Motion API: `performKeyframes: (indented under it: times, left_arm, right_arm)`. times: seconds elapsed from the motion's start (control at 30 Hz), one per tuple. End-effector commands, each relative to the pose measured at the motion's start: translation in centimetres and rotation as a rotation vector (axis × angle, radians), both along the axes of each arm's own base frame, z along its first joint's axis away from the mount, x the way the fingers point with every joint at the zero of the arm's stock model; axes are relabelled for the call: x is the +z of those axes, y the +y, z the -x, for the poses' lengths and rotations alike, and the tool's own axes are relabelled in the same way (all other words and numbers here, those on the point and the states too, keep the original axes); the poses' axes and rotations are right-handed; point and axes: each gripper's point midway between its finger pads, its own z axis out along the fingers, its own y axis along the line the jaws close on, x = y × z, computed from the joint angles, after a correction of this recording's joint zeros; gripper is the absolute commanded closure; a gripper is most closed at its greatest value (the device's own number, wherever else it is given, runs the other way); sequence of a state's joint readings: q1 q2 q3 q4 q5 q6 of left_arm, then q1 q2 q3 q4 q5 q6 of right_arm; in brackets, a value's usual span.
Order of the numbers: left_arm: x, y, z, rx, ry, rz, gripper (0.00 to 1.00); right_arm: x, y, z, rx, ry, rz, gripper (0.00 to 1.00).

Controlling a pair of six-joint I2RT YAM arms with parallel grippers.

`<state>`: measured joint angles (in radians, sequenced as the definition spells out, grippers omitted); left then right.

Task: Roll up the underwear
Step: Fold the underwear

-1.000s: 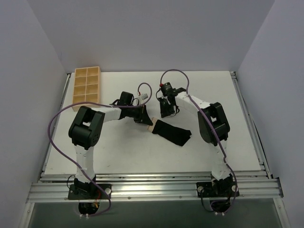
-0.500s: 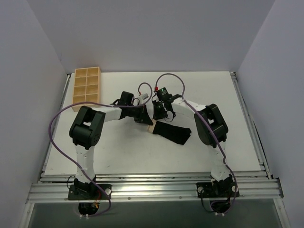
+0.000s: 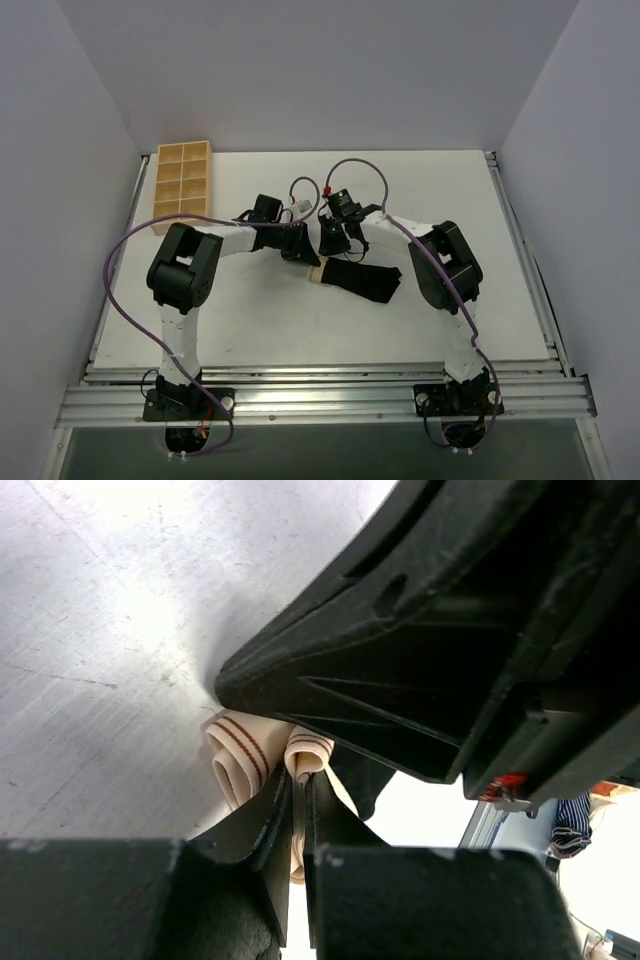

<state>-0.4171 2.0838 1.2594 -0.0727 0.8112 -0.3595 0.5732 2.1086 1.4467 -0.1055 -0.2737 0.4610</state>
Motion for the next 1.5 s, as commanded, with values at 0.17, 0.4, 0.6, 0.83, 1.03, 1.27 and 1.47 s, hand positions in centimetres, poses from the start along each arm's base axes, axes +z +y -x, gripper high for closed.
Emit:
performKeyframes:
  times: [0.17, 0.4, 0.6, 0.83, 1.03, 1.27, 1.47]
  left_arm:
    - [-1.4, 0.6, -0.9, 0.044, 0.003, -0.038, 0.98]
    - [-1.4, 0.8, -0.8, 0.055, 0.005, -0.036, 0.98]
    - [-1.6, 1.0, -0.7, 0.066, 0.015, -0.029, 0.98]
    - [-1.5, 1.8, -1.6, 0.124, 0.032, -0.013, 0.98]
    - [-1.4, 2.5, -2.2, 0.15, 0.037, -0.01, 0.98]
    - [-2.0, 2.6, -1.9, 0.143, 0.062, -0.018, 0.98]
    - [-2.1, 2.6, -2.0, 0.133, 0.062, -0.01, 0.98]
  right_arm:
    - [-0.4, -2.0, 2.7, -0.027, 0.113, 0.061, 0.98]
    - [-0.2, -3.4, 2.6, -0.041, 0.141, 0.078, 0.78]
    - [-0.4, -4.3, 2.8, -0.043, 0.152, 0.084, 0.87]
    - [-1.3, -5.0, 4.6, -0.029, 0.191, 0.094, 0.87]
    - [-1.6, -6.1, 6.1, -0.017, 0.21, 0.116, 0.82]
    - [-1.6, -7.2, 7.1, 0.013, 0.2, 0.144, 0.76]
    - [-0.5, -9.5, 6.7, 0.021, 0.158, 0.181, 0.61]
